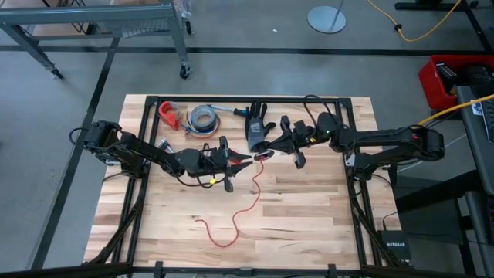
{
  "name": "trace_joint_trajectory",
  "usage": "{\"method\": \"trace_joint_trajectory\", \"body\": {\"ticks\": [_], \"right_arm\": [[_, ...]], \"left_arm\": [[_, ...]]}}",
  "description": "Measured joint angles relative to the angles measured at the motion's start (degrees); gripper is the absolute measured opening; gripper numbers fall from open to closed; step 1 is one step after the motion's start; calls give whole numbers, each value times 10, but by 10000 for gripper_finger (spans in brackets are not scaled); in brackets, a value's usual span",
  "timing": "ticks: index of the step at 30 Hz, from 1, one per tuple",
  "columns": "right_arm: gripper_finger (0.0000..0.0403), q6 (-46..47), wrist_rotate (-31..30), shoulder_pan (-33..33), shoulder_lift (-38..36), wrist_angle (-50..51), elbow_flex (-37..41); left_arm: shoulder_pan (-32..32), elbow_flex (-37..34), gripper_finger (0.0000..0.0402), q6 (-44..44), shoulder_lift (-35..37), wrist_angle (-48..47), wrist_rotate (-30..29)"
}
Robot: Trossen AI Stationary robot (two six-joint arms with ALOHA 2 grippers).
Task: Coil cords
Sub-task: Uncoil the orange wire from the black spool
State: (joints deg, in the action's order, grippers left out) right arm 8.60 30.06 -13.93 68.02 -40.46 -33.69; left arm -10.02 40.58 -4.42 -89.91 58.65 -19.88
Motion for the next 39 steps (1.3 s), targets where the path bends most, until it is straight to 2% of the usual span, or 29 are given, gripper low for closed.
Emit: {"method": "trace_joint_trajectory", "body": {"ticks": [5,13,17,27,31,39], "right_arm": [[1,-1,-10,0,-23,0,0],[1,-4,-142,0,-42,-6,0],[1,-4,-180,0,-42,-6,0],[1,-4,-175,0,-42,-6,0],[1,1,-169,0,-42,-6,0],[1,24,-121,0,-42,-8,0]], "left_arm": [[0,0,74,1,0,0,-11],[0,0,74,60,0,-49,-12],[0,0,74,87,0,-68,-12],[0,0,74,85,0,-77,-12],[1,0,74,58,0,-93,-12],[1,0,74,46,0,-106,-21]]}}
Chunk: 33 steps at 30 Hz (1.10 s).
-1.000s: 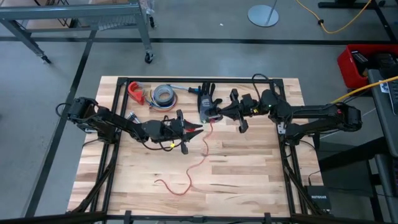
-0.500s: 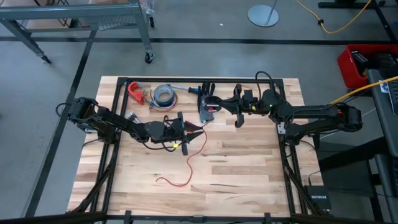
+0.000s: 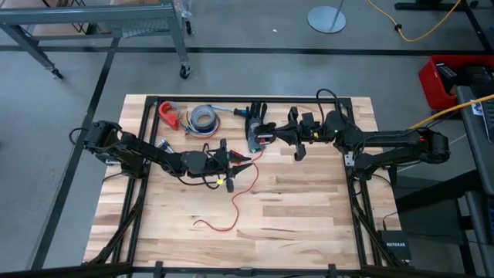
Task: Coil cords
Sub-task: Uncoil the orange wire from the black spool, then coil the orange wire into the black spool
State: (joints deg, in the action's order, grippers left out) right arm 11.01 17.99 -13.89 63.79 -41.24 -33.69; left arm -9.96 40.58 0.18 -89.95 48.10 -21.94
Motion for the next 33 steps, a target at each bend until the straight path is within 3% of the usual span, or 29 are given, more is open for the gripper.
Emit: {"method": "trace_joint_trajectory", "body": {"ticks": [6,14,21,33], "right_arm": [[1,12,43,0,0,-33,0],[1,12,36,0,0,-41,0],[1,12,28,0,0,-42,0],[1,28,21,1,1,-53,0]], "left_arm": [[0,0,74,0,0,0,0],[0,0,76,34,0,1,31],[0,0,103,50,0,1,38],[13,0,115,56,-65,83,38]]}}
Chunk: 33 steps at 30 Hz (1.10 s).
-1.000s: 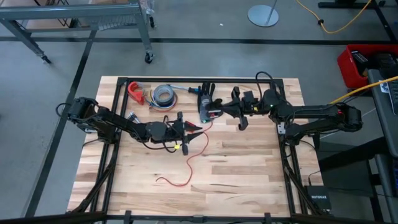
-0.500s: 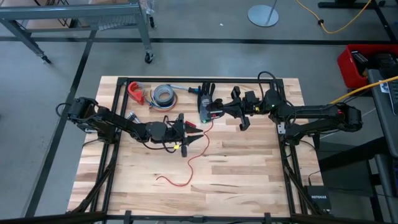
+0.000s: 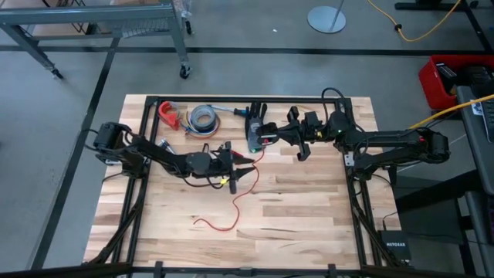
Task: Coil cords
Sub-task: Coil the orange wire into the black spool
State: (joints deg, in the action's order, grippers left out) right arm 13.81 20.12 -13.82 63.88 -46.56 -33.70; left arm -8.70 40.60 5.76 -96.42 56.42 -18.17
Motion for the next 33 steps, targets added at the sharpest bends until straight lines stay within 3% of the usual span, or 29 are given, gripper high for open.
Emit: {"method": "trace_joint_trajectory", "body": {"ticks": [9,18,33], "right_arm": [[1,-1,0,0,0,0,0],[1,-5,1,0,0,8,0],[1,-36,35,-1,0,167,0]], "left_arm": [[6,2,109,-1,-26,41,0],[6,2,9,8,-26,40,0],[6,2,3,156,-21,-82,-20]]}}
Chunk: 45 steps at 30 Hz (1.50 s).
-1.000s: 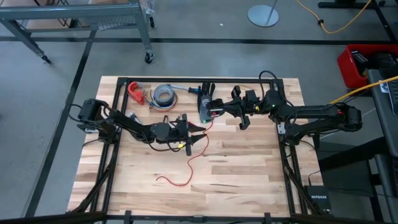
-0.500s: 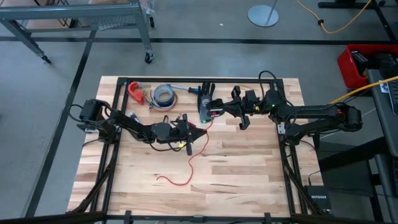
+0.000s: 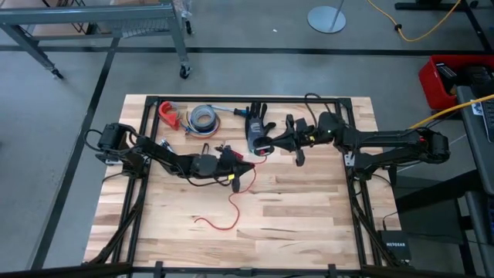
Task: Coil cords
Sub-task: Coil the orange wire into the black spool
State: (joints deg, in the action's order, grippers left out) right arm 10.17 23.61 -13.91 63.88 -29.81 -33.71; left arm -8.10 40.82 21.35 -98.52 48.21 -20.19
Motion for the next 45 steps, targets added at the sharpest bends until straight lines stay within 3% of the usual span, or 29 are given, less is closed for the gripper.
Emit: {"method": "trace_joint_trajectory", "body": {"ticks": [12,24,39,45], "right_arm": [[1,-33,0,0,0,192,0],[1,-47,-14,0,0,354,0],[1,-45,15,1,0,356,0],[1,-17,-24,1,1,356,0]], "left_arm": [[0,0,1,79,0,-108,-6],[17,0,0,114,15,-121,-6],[90,38,0,132,30,-133,12],[116,86,0,132,31,-186,39]]}}
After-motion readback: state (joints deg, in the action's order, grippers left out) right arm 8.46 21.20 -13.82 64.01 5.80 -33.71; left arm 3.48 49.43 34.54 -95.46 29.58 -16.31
